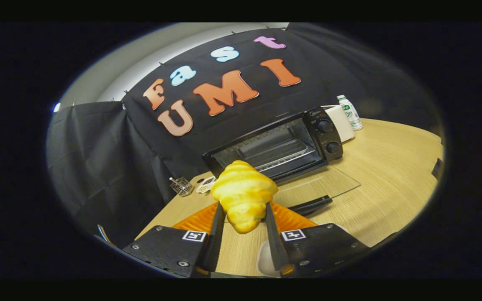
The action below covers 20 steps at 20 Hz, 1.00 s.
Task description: Open the toaster oven, put the food inside, and close the toaster oven door.
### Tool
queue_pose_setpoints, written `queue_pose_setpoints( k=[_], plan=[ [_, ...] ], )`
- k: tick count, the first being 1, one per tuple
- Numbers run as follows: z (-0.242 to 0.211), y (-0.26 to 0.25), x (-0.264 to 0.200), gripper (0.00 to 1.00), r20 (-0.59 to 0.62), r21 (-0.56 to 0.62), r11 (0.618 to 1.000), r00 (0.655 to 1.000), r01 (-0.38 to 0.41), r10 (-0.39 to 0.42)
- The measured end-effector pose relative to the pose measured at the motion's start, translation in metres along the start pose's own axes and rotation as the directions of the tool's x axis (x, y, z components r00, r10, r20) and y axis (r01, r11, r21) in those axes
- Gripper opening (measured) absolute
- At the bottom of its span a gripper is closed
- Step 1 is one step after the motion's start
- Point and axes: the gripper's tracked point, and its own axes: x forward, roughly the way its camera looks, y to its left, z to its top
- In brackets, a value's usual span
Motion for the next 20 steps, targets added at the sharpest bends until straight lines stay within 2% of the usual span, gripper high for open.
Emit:
queue_pose_setpoints(
  k=[5,10,16,20],
  plan=[
    [0.007,0.005,0.053,0.50,-0.024,0.124,0.992,0.999,-0.032,0.036],
    [0.023,0.009,0.100,0.50,-0.029,0.281,0.958,0.998,-0.053,0.064],
    [0.025,0.014,0.138,0.50,-0.067,0.399,0.913,0.990,-0.083,0.120],
    [0.031,0.014,0.158,0.50,-0.079,0.430,0.899,0.988,-0.085,0.131]
  ],
)
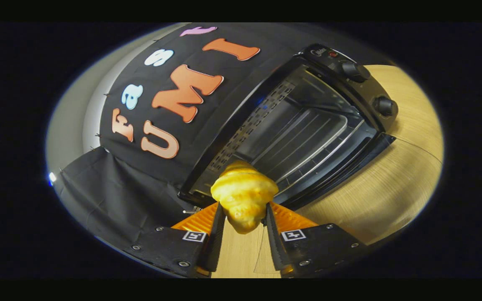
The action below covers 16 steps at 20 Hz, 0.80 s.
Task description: Open the toaster oven, put the food inside, and close the toaster oven door.
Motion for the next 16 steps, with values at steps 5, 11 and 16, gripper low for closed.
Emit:
queue_pose_setpoints(
  k=[5,11,16],
  plan=[
    [0.009,0.005,0.020,0.50,-0.016,-0.006,1.000,1.000,-0.004,0.003],
    [0.009,0.005,0.040,0.52,-0.053,-0.012,1.000,0.999,-0.003,0.002],
    [0.010,-0.002,0.039,0.56,-0.063,-0.017,1.000,0.998,0.011,-0.012]
  ],
)
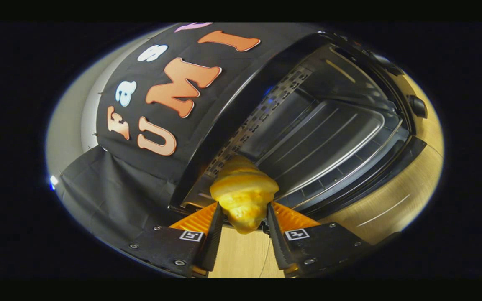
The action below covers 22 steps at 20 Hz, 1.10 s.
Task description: Open the toaster oven, put the food inside, and close the toaster oven door.
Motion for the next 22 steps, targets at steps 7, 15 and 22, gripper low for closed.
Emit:
queue_pose_setpoints(
  k=[7,15,22],
  plan=[
    [0.012,-0.011,0.011,0.58,0.009,0.043,0.998,0.999,0.046,-0.046],
    [0.005,0.012,-0.018,0.97,0.024,-0.037,0.999,1.000,-0.019,0.020],
    [-0.012,0.016,-0.086,0.98,0.076,-0.253,0.967,0.997,0.034,-0.015]
  ],
)
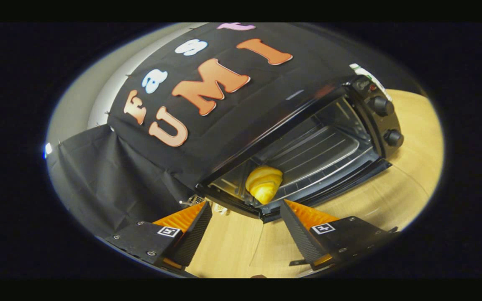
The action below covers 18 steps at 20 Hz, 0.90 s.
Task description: Open the toaster oven, put the food inside, and close the toaster oven door.
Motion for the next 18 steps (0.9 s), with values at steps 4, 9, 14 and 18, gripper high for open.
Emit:
queue_pose_setpoints(
  k=[4,9,14,18],
  plan=[
    [-0.012,-0.022,-0.043,0.98,0.029,-0.198,0.975,0.994,0.105,-0.101],
    [-0.027,-0.053,-0.089,0.98,0.080,-0.339,0.913,0.973,0.229,-0.214],
    [-0.051,-0.071,-0.110,0.98,0.089,-0.487,0.822,0.953,0.294,-0.288],
    [-0.068,-0.086,-0.111,0.99,0.067,-0.536,0.781,0.939,0.319,-0.337]
  ],
)
